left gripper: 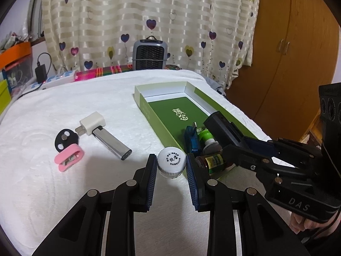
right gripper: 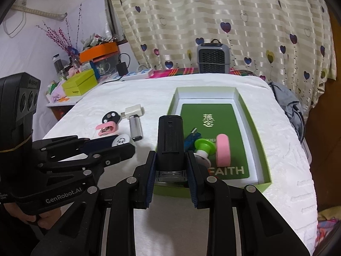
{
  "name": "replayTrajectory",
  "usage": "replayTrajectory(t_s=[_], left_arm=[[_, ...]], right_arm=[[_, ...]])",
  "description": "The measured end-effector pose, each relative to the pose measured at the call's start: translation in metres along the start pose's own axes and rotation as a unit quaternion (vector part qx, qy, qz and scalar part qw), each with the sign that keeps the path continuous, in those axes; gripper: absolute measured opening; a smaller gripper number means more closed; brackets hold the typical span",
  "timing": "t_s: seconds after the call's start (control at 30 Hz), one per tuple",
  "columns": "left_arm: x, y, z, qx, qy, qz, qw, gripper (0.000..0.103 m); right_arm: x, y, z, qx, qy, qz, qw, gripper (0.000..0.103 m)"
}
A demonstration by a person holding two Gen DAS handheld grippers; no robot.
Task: Organize rigid objects
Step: 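Carry the white cap and black clip over the green box with both tools, then lower both items into the green box and open both tools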
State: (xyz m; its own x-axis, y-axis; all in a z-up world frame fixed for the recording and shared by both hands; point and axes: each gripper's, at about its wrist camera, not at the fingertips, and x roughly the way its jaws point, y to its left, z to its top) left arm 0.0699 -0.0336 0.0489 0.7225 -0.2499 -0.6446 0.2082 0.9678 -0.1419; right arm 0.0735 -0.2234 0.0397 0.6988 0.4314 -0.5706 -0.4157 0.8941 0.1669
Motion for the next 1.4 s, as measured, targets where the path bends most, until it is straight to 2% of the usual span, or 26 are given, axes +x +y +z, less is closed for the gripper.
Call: replayTrajectory(t_s=[0.4, 0.77, 1.3, 1.4], left_arm=[[0.010, -0.019, 0.010, 0.018, -0.004, -0.024, 0.9995, 0.027], [0.028, -0.034, 0.019, 0.031, 0.009, -0.044, 0.9985, 0.027], [0.060, -0.043, 0.024, 0.040, 0.028, -0.040, 0.9980, 0.026], [0.062, -0.042, 0.025, 0.039, 0.026, -0.040, 0.9981, 0.026]], right_arm=[[-0.006, -0.028, -0.001, 0.035, -0.005, -0.029, 0.999, 0.028], [0.007, -0.052, 0.000, 0.060, 0.011, -0.047, 0.997, 0.028], [0.020, -0.066, -0.001, 0.069, 0.030, -0.058, 0.995, 0.029], [0.019, -0.065, -0.001, 0.065, 0.029, -0.062, 0.996, 0.032]])
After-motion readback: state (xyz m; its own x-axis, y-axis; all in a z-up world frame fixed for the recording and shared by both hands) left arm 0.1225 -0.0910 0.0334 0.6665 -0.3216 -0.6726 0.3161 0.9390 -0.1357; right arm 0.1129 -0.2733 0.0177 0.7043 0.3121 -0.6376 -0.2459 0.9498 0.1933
